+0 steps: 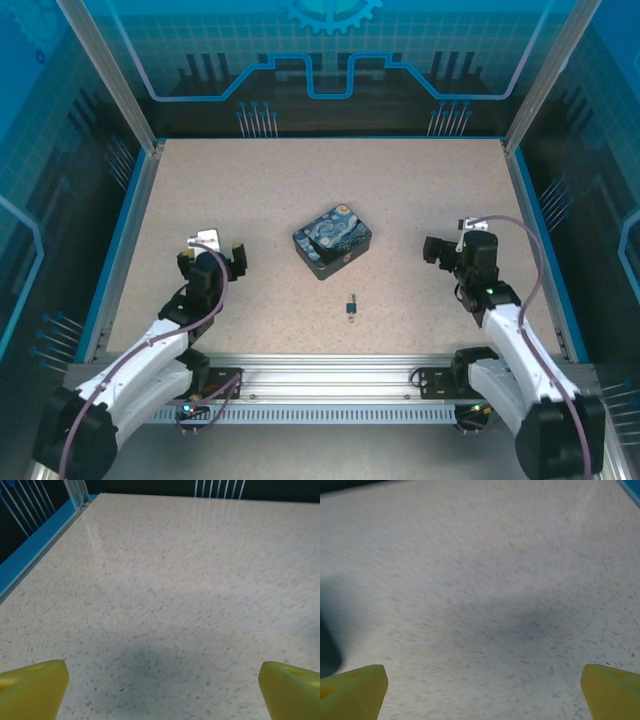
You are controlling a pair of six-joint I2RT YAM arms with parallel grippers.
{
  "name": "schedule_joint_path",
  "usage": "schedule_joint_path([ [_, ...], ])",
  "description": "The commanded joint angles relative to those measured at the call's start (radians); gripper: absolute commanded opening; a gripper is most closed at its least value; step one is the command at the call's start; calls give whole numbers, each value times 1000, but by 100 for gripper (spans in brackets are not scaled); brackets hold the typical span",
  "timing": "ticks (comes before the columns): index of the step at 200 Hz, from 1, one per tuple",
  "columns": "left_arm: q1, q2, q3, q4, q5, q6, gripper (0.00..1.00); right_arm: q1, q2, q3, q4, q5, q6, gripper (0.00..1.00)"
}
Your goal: Unlock a padlock with a key
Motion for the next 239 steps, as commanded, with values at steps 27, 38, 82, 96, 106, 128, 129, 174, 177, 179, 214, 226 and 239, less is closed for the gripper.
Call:
schedule_joint_path([
  [27, 126, 86, -67, 261, 193, 118, 99, -16, 252, -104, 556, 6, -170, 100],
  [38, 155, 109, -76, 317, 279, 143, 99, -17, 290, -129, 678, -47, -187, 100],
  [82, 251, 305, -89, 633, 526, 161, 99, -17, 481, -140, 945, -205, -281, 100],
  [96, 261, 394, -92, 765, 563, 183, 99, -15, 580, -146, 1050, -213, -288, 100],
  [106, 269, 450, -87, 841, 578, 191, 99, -14, 583, -105, 983, -206, -287, 100],
  [128, 281, 563, -60, 928, 619, 217, 99, -23, 596, -17, 819, -199, -275, 100],
  [129, 281, 568, -59, 933, 619, 217, 99, -23, 598, -18, 826, -198, -275, 100],
  [174, 320, 750, -35, 1061, 618, 180, 99, -9, 599, -18, 835, -175, -282, 100],
  [177, 324, 752, -28, 1051, 625, 176, 99, -8, 598, -18, 830, -174, -282, 100],
  [179, 327, 756, -21, 1048, 626, 175, 99, -8, 598, -18, 828, -174, -282, 100],
  [214, 347, 752, 99, 820, 555, 128, 99, -5, 600, -18, 830, -169, -284, 100],
  [226, 346, 749, 100, 811, 550, 129, 99, -6, 599, -18, 829, -169, -285, 100],
  [239, 346, 749, 99, 814, 554, 129, 99, -5, 599, -17, 828, -170, -285, 100],
])
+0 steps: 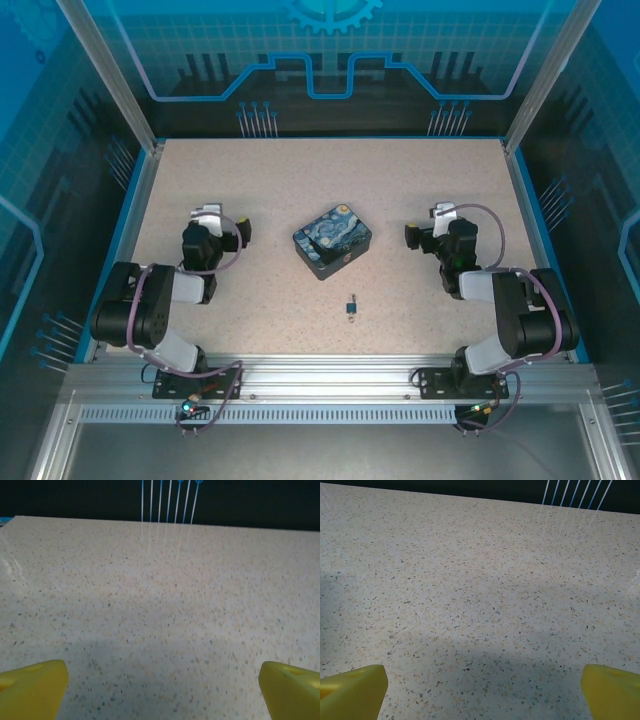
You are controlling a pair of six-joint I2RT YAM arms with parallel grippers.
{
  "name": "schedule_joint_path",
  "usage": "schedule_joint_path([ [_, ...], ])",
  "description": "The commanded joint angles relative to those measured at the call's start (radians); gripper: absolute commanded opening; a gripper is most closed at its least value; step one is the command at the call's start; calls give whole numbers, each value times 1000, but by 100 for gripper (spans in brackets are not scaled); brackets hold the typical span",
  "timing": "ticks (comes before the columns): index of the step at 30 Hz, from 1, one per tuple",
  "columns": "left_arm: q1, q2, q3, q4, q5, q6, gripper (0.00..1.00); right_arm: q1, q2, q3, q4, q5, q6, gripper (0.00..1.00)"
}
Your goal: Unlock a padlock with a key
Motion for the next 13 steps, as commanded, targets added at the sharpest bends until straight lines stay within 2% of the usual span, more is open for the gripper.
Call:
schedule_joint_path([
  [1, 8, -14, 6, -56, -13, -18, 99, 4, 3, 13, 1, 4, -13, 100],
  [13, 7, -12, 8, -60, -2, -13, 99, 4, 2, 12, -1, 2, -14, 100],
])
